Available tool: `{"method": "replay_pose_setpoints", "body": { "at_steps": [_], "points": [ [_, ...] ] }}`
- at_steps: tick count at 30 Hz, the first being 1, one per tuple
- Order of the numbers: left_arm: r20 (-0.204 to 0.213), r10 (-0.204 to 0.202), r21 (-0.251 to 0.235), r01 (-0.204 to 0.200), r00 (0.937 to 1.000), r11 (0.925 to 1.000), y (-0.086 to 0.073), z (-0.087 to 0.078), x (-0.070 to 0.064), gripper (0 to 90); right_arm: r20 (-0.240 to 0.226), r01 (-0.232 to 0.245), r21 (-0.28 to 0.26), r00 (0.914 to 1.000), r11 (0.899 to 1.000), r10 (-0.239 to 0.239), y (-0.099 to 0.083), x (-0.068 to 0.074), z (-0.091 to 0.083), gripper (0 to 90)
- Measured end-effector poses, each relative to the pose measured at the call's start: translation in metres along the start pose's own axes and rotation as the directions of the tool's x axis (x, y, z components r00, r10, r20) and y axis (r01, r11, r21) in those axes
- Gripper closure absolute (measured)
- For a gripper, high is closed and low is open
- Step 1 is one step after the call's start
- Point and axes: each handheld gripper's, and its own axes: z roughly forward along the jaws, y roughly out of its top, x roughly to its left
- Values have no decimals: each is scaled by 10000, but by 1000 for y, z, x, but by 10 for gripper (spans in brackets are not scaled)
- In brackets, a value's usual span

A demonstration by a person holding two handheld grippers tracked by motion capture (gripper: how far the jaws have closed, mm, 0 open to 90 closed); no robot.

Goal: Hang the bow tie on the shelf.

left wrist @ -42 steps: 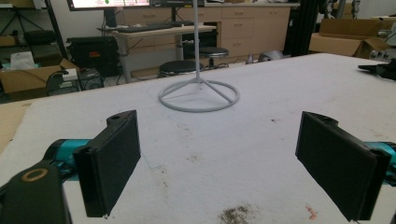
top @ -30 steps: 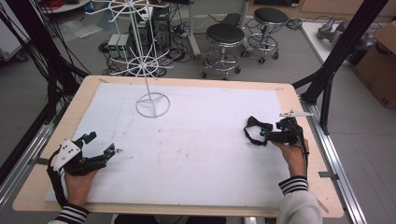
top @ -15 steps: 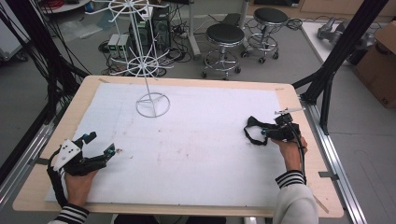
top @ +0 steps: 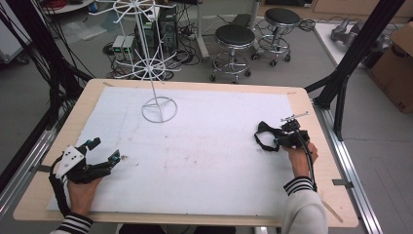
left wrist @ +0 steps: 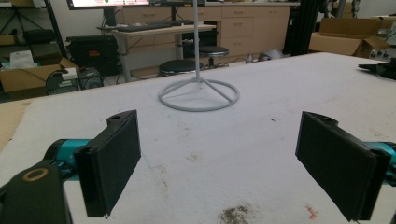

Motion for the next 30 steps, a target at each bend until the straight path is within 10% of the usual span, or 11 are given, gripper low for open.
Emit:
{"method": "replay_pose_setpoints", "body": {
  "at_steps": [5,18,30],
  "points": [
    [-12,-37,-23,37,10000,10000,0,0,0,144,129,88,145,9999,9999,-90,0,2,2,865],
    [-5,-44,-4,44,10000,10000,0,0,0,144,-141,-123,-566,9998,9983,115,1,3,-4,872],
    [-8,-17,-13,17,10000,10000,0,0,0,144,-993,-247,-2973,9950,9545,-52,9,19,-23,876]
  ]
}}
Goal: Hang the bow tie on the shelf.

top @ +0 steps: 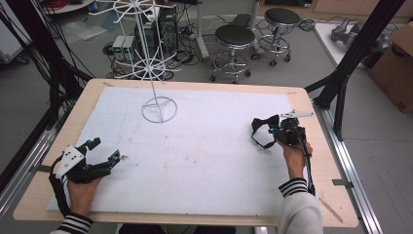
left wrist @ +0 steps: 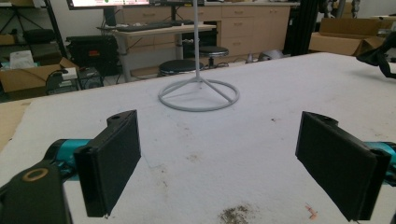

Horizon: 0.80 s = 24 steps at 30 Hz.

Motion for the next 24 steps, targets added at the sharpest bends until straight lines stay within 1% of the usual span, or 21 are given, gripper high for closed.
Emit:
{"method": "replay_pose_setpoints", "body": {
  "at_steps": [2,6,8,9,10,11,12,13,14,15,16,18,19,20,21,22,23,24],
  "points": [
    [7,-2,11,2,10000,10000,0,0,0,144,-266,-46,-423,9996,9991,35,2,2,-3,876],
    [11,10,15,-10,10000,10000,0,0,0,144,-714,-23,-1155,9974,9933,-60,5,5,-8,876],
    [9,17,14,-17,10000,10000,0,0,0,144,-914,-29,-1493,9958,9888,-109,7,7,-10,876],
    [9,17,15,-17,10000,10000,0,0,0,144,-1127,-64,-1776,9935,9841,-139,8,9,-12,876],
    [10,16,14,-16,10000,10000,0,0,0,144,-1127,-64,-1776,9935,9841,-139,8,9,-12,876],
    [8,22,13,-22,10000,10000,0,0,0,144,-1336,-127,-2041,9909,9789,-150,9,11,-14,876],
    [8,22,13,-22,10000,10000,0,0,0,144,-1336,-127,-2041,9909,9789,-150,9,11,-14,876],
    [4,28,16,-28,10000,10000,0,0,0,144,-1506,-143,-2277,9884,9736,-207,11,13,-16,876],
    [4,28,16,-28,10000,10000,0,0,0,144,-1506,-143,-2277,9884,9736,-207,11,13,-16,876],
    [0,33,18,-33,10000,10000,0,0,0,144,-1590,-77,-2408,9868,9706,-316,13,15,-17,876],
    [0,33,18,-33,10000,10000,0,0,0,144,-1590,-77,-2408,9868,9706,-316,13,15,-17,876],
    [-1,29,9,-29,10000,10000,0,0,0,144,-1691,-65,-2529,9849,9675,-376,16,18,-18,876],
    [0,25,6,-25,10000,10000,0,0,0,144,-1846,-70,-2620,9819,9650,-430,21,21,-19,876],
    [0,25,6,-25,10000,10000,0,0,0,144,-1846,-70,-2620,9819,9650,-430,21,21,-19,876],
    [2,25,4,-25,10000,10000,0,0,0,143,-1864,-32,-2974,9809,9547,-547,25,26,-20,877],
    [2,25,4,-25,10000,10000,0,0,0,144,-1864,-32,-2974,9809,9547,-547,25,26,-20,877],
    [5,19,4,-19,10000,10000,0,0,0,144,-2134,-231,-3243,9757,9457,-494,27,29,-21,878],
    [2,14,-5,-14,10000,10000,0,0,0,144,-2134,-231,-3243,9757,9457,-494,27,29,-21,878]
  ]
}}
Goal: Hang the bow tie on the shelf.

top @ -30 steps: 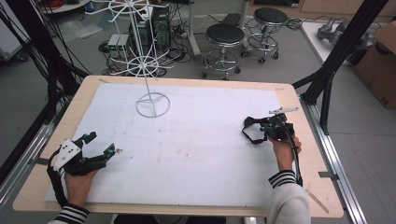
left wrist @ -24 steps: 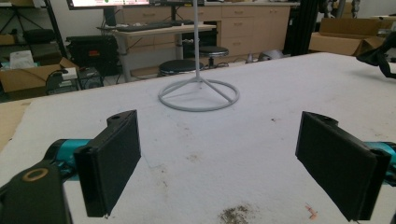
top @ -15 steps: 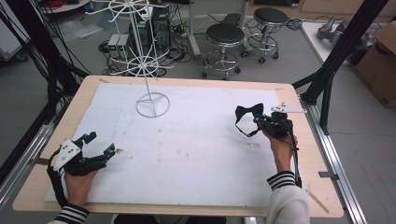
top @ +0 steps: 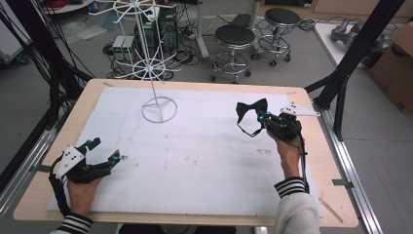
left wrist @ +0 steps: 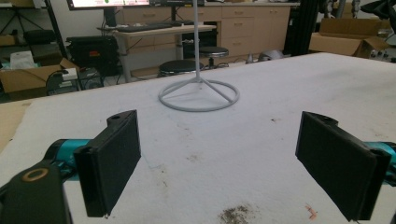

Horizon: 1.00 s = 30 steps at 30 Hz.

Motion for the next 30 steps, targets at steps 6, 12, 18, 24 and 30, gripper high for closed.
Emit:
{"method": "replay_pose_setpoints", "body": {
  "at_steps": [6,12,18,24,30],
  "points": [
    [-5,-28,-9,28,10000,10000,0,0,0,144,-293,107,-178,9995,9998,-113,8,10,4,880],
    [1,-25,-10,25,10000,10000,0,0,0,144,-686,364,-419,9969,9985,-393,22,25,11,879],
    [-10,-51,-13,51,10000,10000,0,0,0,144,-1156,606,-475,9911,9970,-657,32,42,20,879],
    [0,-48,8,48,10000,10000,0,0,1,144,-1561,880,-621,9830,9942,-968,47,61,30,879],
    [8,-78,-6,78,10000,10000,0,0,1,144,-1771,1095,-743,9767,9912,-1212,59,79,43,879]
  ]
}}
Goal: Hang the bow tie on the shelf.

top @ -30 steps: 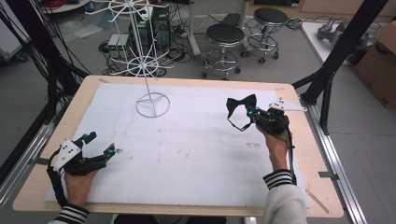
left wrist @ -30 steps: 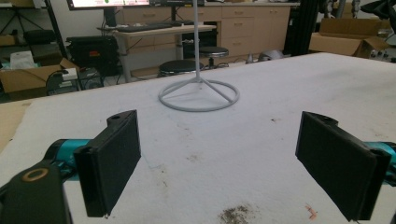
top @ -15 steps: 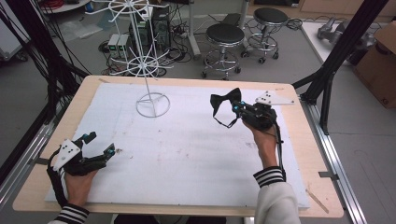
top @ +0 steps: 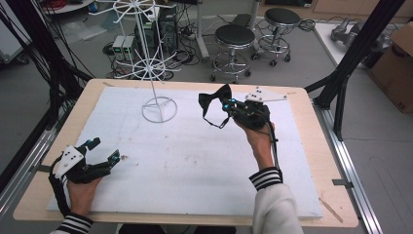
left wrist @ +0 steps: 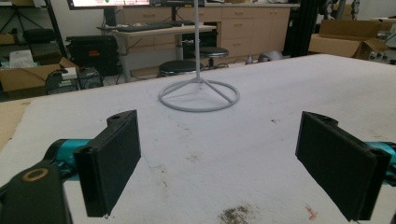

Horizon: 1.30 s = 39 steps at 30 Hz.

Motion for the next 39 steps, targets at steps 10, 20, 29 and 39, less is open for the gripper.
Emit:
{"method": "replay_pose_setpoints", "body": {
  "at_steps": [10,20,29,39],
  "points": [
    [-25,-69,-26,69,10000,10000,0,0,0,144,-733,144,-262,9972,9996,-163,18,20,26,879],
    [-30,-69,-21,69,10000,10000,0,0,0,144,-1185,260,-595,9924,9979,-330,36,35,49,879],
    [-17,-26,1,26,10000,10000,0,0,0,144,-1431,400,-713,9884,9967,-499,51,46,70,879],
    [8,-18,5,18,10000,10000,0,0,0,144,-1522,573,-889,9858,9944,-704,64,57,91,878]
  ]
}}
